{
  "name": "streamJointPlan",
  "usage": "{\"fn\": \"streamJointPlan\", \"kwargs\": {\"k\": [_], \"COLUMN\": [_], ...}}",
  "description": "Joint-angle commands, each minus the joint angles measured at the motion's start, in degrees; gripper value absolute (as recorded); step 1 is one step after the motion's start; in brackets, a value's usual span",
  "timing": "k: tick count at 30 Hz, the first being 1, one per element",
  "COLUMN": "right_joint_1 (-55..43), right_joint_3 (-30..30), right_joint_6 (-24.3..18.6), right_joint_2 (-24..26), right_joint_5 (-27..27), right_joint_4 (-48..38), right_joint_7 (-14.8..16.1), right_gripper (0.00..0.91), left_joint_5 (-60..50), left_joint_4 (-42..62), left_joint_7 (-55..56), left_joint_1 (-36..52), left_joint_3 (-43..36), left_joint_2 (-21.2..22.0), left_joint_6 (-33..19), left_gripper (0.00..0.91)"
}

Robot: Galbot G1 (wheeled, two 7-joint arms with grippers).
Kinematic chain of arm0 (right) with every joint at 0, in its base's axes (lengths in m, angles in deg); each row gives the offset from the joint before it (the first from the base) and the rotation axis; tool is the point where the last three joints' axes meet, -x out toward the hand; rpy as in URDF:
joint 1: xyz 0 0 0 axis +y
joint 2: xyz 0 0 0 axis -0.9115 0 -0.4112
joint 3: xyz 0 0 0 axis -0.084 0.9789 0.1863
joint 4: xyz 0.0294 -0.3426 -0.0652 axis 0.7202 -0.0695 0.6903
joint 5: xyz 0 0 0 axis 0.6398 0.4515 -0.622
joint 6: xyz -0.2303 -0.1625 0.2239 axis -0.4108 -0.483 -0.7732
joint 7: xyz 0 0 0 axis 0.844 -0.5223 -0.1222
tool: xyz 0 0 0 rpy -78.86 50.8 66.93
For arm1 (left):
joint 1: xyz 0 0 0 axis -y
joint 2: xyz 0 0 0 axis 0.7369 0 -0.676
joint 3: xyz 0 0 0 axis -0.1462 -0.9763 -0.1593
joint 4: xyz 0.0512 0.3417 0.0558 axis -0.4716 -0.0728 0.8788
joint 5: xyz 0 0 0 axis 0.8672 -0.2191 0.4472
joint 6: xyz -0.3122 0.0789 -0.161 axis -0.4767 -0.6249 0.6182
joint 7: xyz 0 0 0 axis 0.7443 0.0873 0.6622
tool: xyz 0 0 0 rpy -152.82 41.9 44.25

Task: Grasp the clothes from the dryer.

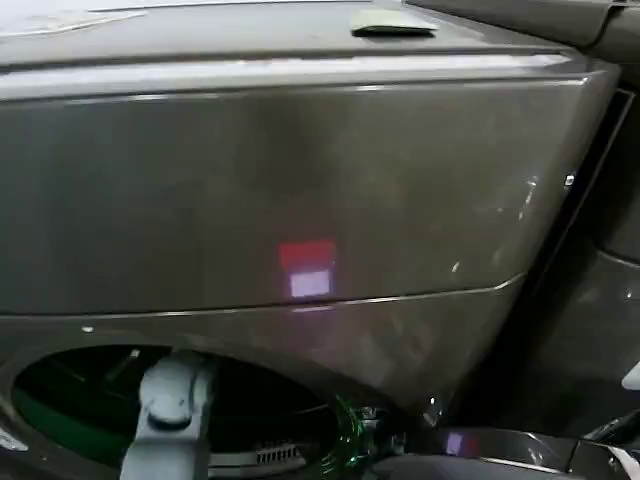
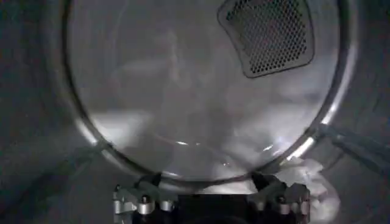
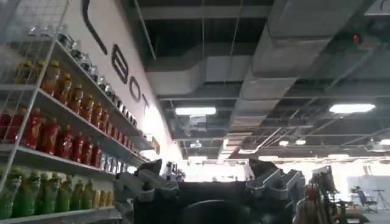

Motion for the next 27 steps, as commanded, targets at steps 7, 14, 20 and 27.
{"fn": "streamJointPlan", "kwargs": {"k": [7, 14, 20, 27], "right_joint_1": [0.0, -0.5, -0.7, -0.8], "right_joint_3": [0.1, 0.7, 0.9, 0.9], "right_joint_6": [0.1, 0.3, 0.3, 0.2], "right_joint_2": [0.6, 1.2, 1.2, 1.2], "right_joint_5": [0.1, 0.2, 0.3, 0.4], "right_joint_4": [0.2, 0.4, 0.3, 0.0], "right_joint_7": [0.3, 0.4, 0.5, 0.6], "right_gripper": [0.907, 0.907, 0.907, 0.907], "left_joint_5": [-7.8, -8.8, -11.0, -14.7], "left_joint_4": [36.0, 46.2, 54.6, 64.8], "left_joint_7": [-0.1, -0.6, -0.9, -0.5], "left_joint_1": [23.5, 30.5, 36.1, 40.8], "left_joint_3": [-0.3, -0.7, -0.4, -0.1], "left_joint_2": [2.7, 3.5, 4.4, 5.3], "left_joint_6": [-20.4, -24.2, -26.7, -28.9], "left_gripper": [0.907, 0.907, 0.907, 0.907]}}
